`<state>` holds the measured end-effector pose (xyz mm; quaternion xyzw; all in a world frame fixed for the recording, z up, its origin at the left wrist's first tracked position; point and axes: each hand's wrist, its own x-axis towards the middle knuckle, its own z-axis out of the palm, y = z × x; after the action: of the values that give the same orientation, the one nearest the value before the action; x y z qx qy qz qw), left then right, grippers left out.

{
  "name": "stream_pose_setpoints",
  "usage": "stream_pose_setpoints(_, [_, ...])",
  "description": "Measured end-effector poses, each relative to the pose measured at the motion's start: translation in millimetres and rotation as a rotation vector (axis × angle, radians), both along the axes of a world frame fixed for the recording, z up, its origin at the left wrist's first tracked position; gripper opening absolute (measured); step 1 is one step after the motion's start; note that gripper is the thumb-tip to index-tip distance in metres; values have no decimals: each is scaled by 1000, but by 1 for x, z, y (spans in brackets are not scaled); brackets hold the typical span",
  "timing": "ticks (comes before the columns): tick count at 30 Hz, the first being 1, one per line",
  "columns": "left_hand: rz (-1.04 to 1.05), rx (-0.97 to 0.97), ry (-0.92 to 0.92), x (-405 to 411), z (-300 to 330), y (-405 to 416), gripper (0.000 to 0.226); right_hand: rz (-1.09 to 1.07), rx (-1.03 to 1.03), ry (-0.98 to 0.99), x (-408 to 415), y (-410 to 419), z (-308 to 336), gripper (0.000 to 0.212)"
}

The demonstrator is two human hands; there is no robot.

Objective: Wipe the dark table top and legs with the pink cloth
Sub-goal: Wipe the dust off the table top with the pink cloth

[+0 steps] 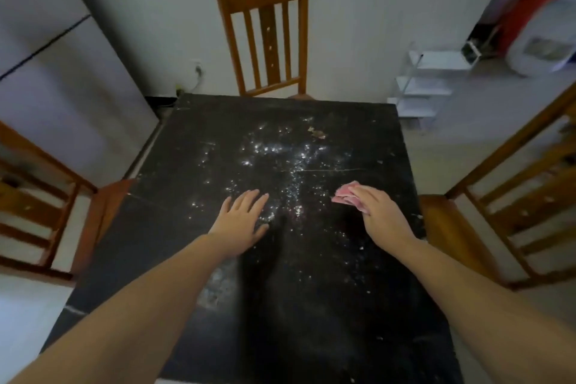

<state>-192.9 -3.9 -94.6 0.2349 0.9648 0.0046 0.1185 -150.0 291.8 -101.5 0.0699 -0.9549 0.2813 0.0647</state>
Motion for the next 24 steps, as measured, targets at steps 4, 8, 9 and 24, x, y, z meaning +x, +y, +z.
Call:
stream_pose_setpoints(4, [-39, 28, -24, -51, -22, 26, 64, -47, -88, -57, -62, 17, -9, 43])
stream_pose_setpoints(8, [48, 75, -38, -117, -48, 43, 59, -89, -167, -81, -132, 47, -26, 51])
stream_pose_setpoints(9, [73, 84, -28, -131, -56, 45, 58, -126, -185, -66, -148, 57, -29, 50])
stream_pose_setpoints(24, [75, 214, 145, -190, -100, 40, 64, 268, -16, -236, -128, -35, -91, 48])
